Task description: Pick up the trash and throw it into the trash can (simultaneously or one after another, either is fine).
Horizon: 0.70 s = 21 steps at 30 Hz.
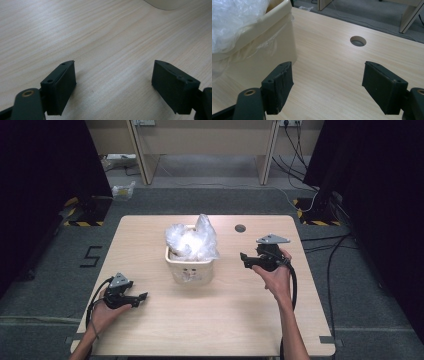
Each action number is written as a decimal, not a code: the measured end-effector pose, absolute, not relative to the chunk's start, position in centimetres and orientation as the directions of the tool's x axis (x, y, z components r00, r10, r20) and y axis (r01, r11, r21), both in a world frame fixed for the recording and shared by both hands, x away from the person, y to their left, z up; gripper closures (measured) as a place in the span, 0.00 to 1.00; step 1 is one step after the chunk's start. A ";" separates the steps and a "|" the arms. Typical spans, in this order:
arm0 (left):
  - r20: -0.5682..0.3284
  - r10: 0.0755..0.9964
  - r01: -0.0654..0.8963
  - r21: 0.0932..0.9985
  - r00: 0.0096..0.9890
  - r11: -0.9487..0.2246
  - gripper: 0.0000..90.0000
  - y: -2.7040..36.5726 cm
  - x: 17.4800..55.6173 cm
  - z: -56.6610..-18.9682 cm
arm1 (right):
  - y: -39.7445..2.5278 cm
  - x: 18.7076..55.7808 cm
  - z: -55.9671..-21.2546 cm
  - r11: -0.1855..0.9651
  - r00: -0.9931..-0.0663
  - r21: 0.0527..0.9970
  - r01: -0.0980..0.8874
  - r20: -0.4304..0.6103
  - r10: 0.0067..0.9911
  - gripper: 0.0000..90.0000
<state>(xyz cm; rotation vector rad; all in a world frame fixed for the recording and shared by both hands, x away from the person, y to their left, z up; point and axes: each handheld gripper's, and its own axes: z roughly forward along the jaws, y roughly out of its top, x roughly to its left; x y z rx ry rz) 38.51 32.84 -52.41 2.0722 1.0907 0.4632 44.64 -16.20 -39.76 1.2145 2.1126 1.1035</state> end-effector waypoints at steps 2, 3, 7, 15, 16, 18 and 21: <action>-0.022 0.819 0.553 0.748 0.574 -0.368 0.21 32.8 38.5 -52.4 | -16.2 44.5 -39.9 0.285 -0.500 0.820 0.496 0.002 0.866 0.27; -0.023 0.819 0.553 0.748 0.574 -0.367 0.21 32.8 38.5 -52.4 | -16.1 44.4 -40.1 0.285 -0.501 0.820 0.495 0.002 0.865 0.27; -0.022 0.819 0.553 0.748 0.574 -0.367 0.21 32.8 38.5 -52.4 | -16.1 44.2 -40.5 0.288 -0.501 0.817 0.499 0.001 0.866 0.26; -0.022 0.819 0.553 0.748 0.574 -0.367 0.21 32.8 38.5 -52.4 | -15.7 43.7 -40.6 0.329 -0.504 0.806 0.492 -0.044 0.862 0.26; -0.022 0.819 0.552 0.749 0.573 -0.366 0.21 32.8 38.5 -52.4 | -15.6 43.6 -40.7 0.331 -0.503 0.807 0.490 -0.049 0.863 0.26; -0.022 0.819 0.553 0.748 0.574 -0.367 0.21 32.8 38.5 -52.4 | -15.5 43.5 -40.9 0.330 -0.511 0.809 0.486 -0.044 0.858 0.26; -0.021 0.819 0.552 0.749 0.573 -0.366 0.21 32.8 38.5 -52.4 | -15.5 43.3 -41.4 0.328 -0.509 0.805 0.495 -0.037 0.860 0.26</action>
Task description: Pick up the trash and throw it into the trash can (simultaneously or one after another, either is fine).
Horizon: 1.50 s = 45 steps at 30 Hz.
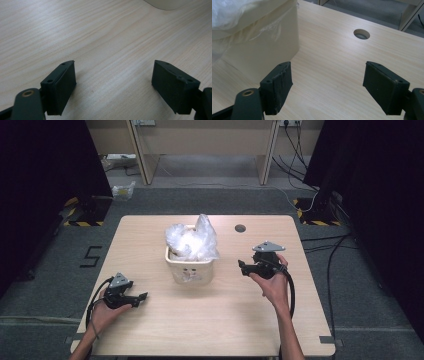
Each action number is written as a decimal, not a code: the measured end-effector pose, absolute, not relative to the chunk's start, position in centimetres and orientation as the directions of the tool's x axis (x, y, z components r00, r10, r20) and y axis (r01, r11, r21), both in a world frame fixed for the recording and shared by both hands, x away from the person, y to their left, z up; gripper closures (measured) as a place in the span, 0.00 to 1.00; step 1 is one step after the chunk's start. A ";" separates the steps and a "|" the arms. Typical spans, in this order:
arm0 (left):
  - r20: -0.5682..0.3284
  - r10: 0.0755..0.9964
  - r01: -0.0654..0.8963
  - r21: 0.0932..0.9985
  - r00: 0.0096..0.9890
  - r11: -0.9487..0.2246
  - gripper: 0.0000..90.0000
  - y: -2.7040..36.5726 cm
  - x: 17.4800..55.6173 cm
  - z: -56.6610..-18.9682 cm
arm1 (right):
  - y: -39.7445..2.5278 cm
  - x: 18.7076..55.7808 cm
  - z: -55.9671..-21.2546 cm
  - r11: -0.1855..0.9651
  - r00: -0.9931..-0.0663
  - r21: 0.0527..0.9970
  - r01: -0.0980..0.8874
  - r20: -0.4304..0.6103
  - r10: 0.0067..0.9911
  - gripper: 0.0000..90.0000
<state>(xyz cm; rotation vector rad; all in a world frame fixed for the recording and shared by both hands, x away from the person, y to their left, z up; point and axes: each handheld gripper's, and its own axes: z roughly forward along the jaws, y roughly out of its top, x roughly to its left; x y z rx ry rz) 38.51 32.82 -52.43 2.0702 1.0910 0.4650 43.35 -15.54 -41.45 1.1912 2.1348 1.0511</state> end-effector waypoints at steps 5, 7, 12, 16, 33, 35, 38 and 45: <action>-0.021 0.819 0.552 0.749 0.573 -0.367 0.21 32.8 38.5 -52.4 | -15.7 43.3 -41.8 0.324 -0.504 0.804 0.498 -0.035 0.863 0.26; -0.021 0.819 0.552 0.749 0.573 -0.367 0.21 32.8 38.5 -52.4 | -15.8 43.2 -42.0 0.326 -0.506 0.800 0.503 -0.033 0.862 0.26; -0.021 0.819 0.552 0.749 0.573 -0.367 0.21 32.8 38.5 -52.4 | -16.1 43.0 -43.0 0.325 -0.504 0.791 0.518 -0.024 0.864 0.26; -0.021 0.819 0.552 0.749 0.573 -0.366 0.21 32.8 38.5 -52.4 | -16.3 42.8 -43.7 0.318 -0.503 0.790 0.524 -0.014 0.864 0.26; -0.021 0.819 0.552 0.749 0.573 -0.367 0.21 32.8 38.5 -52.4 | -15.7 42.6 -45.7 0.326 -0.516 0.771 0.547 0.003 0.857 0.27; -0.022 0.819 0.553 0.748 0.574 -0.368 0.21 32.8 38.5 -52.4 | -15.6 42.6 -45.8 0.327 -0.516 0.770 0.548 0.003 0.856 0.27; -0.024 0.819 0.553 0.748 0.574 -0.366 0.21 32.8 38.5 -52.4 | -15.5 42.5 -46.0 0.328 -0.519 0.771 0.546 0.003 0.855 0.27; -0.023 0.819 0.553 0.748 0.573 -0.366 0.21 32.8 38.5 -52.4 | -15.5 42.0 -46.8 0.335 -0.518 0.758 0.560 0.004 0.855 0.27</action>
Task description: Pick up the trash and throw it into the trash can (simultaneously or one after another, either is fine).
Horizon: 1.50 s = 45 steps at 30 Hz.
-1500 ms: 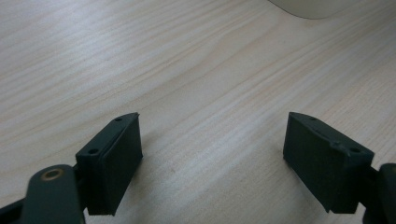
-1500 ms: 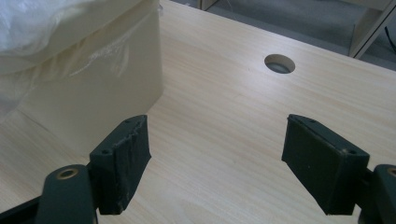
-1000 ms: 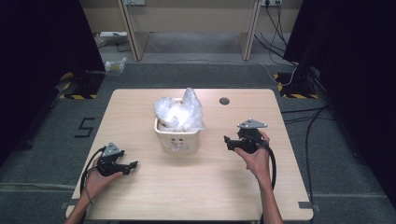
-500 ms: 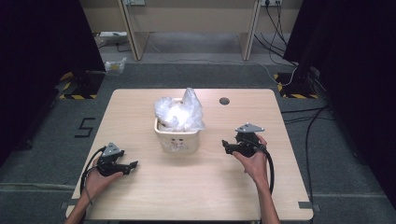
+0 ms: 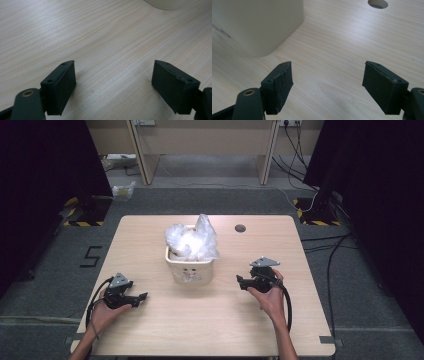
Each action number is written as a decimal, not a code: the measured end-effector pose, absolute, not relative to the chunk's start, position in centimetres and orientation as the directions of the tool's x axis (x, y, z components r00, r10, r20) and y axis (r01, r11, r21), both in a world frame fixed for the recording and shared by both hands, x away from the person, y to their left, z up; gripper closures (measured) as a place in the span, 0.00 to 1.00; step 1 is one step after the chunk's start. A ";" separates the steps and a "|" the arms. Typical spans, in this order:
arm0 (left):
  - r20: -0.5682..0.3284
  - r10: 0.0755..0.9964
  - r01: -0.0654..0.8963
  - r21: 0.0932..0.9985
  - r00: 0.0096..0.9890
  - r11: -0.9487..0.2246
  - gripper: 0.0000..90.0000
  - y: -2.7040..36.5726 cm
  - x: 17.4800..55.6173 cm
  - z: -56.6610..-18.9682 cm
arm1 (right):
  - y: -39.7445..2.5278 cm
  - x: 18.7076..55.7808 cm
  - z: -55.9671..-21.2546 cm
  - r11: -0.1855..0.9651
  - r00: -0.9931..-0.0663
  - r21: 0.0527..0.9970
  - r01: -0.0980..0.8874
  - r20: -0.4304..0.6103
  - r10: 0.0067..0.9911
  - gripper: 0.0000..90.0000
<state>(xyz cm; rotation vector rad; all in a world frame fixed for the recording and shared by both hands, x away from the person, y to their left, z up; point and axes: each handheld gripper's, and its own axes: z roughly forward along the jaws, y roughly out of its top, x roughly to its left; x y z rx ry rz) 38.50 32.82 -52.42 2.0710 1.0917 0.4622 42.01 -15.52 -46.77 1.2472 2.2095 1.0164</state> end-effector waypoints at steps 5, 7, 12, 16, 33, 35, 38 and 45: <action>-0.022 0.819 0.553 0.749 0.573 -0.366 0.21 32.8 38.5 -52.4 | -15.5 41.6 -47.4 0.349 -0.526 0.750 0.562 -0.002 0.851 0.27; -0.023 0.819 0.553 0.749 0.573 -0.366 0.21 32.8 38.5 -52.4 | -15.4 41.3 -47.7 0.351 -0.528 0.746 0.566 0.000 0.849 0.27; -0.022 0.819 0.553 0.748 0.574 -0.367 0.21 32.8 38.5 -52.4 | -15.3 41.1 -48.4 0.377 -0.538 0.730 0.569 -0.016 0.843 0.26; -0.022 0.819 0.553 0.748 0.574 -0.368 0.21 32.8 38.5 -52.4 | -15.2 41.0 -48.9 0.379 -0.537 0.722 0.579 -0.012 0.843 0.26; -0.021 0.819 0.552 0.749 0.573 -0.367 0.21 32.8 38.5 -52.4 | -14.7 40.7 -51.1 0.390 -0.529 0.687 0.614 -0.008 0.848 0.25; -0.023 0.819 0.553 0.749 0.573 -0.366 0.21 32.8 38.5 -52.4 | -14.8 40.4 -51.3 0.377 -0.527 0.702 0.604 -0.004 0.850 0.24; -0.023 0.819 0.553 0.749 0.573 -0.365 0.21 32.8 38.5 -52.4 | -14.7 40.1 -51.7 0.372 -0.535 0.726 0.579 -0.006 0.845 0.19; -0.023 0.819 0.553 0.749 0.573 -0.366 0.21 32.8 38.5 -52.4 | -14.7 40.0 -51.8 0.371 -0.530 0.725 0.581 -0.009 0.848 0.18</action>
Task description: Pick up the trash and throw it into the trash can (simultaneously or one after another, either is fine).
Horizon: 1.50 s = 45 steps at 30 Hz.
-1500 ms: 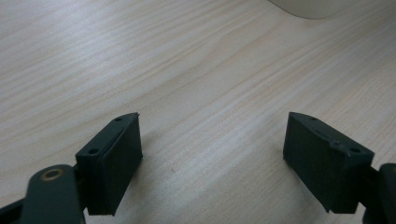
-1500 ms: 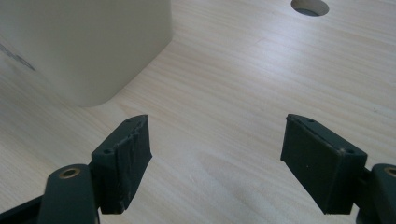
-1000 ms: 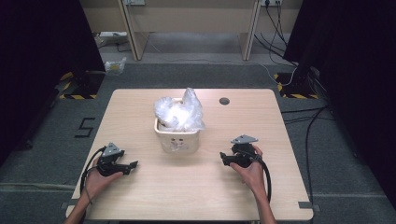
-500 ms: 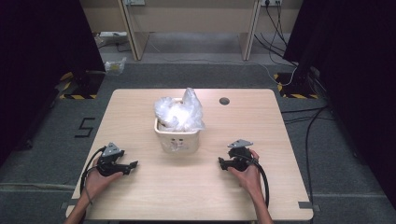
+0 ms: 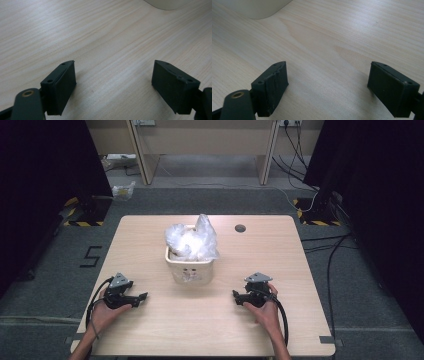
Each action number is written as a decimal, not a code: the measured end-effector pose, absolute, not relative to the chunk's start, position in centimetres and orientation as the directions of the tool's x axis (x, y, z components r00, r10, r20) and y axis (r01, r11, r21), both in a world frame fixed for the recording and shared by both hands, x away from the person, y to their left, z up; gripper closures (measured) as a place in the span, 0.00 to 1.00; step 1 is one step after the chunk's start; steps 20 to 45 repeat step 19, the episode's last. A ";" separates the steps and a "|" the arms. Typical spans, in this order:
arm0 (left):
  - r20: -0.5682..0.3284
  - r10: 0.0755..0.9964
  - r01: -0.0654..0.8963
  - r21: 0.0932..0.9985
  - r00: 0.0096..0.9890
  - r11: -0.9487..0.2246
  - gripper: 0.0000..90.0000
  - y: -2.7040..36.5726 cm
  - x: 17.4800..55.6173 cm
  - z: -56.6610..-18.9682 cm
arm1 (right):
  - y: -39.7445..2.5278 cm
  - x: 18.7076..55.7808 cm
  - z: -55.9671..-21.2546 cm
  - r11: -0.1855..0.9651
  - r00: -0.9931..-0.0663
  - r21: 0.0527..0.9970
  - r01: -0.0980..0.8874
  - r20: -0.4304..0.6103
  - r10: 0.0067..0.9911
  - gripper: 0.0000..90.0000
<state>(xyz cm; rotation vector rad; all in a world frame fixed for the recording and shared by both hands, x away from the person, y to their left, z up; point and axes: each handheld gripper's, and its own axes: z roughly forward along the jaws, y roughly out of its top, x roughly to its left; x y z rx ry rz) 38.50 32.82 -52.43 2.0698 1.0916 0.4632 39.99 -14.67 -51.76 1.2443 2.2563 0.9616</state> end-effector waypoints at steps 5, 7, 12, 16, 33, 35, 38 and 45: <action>-0.023 0.819 0.553 0.749 0.573 -0.366 0.21 32.8 38.5 -52.4 | -14.6 40.0 -51.8 0.370 -0.529 0.726 0.580 -0.010 0.848 0.17; -0.023 0.819 0.553 0.749 0.573 -0.365 0.21 32.8 38.5 -52.4 | -14.6 40.0 -51.8 0.370 -0.529 0.725 0.581 -0.009 0.849 0.17; -0.023 0.819 0.553 0.749 0.573 -0.365 0.21 32.8 38.5 -52.4 | -14.6 40.1 -51.8 0.369 -0.529 0.724 0.582 -0.007 0.849 0.17; -0.023 0.819 0.553 0.749 0.573 -0.365 0.21 32.8 38.5 -52.4 | -14.6 40.1 -51.8 0.369 -0.528 0.723 0.584 -0.006 0.849 0.16; -0.021 0.819 0.552 0.749 0.573 -0.367 0.21 32.8 38.5 -52.4 | -14.5 40.1 -51.8 0.367 -0.527 0.723 0.585 -0.006 0.850 0.16; -0.021 0.819 0.552 0.749 0.573 -0.367 0.21 32.8 38.5 -52.4 | -14.5 40.1 -51.8 0.367 -0.527 0.723 0.585 -0.006 0.850 0.16; -0.021 0.819 0.552 0.749 0.573 -0.367 0.21 32.8 38.5 -52.4 | -14.5 40.1 -51.8 0.367 -0.527 0.723 0.585 -0.006 0.850 0.16; -0.021 0.819 0.552 0.749 0.573 -0.367 0.21 32.8 38.5 -52.4 | -14.5 40.1 -51.8 0.367 -0.527 0.723 0.585 -0.006 0.850 0.16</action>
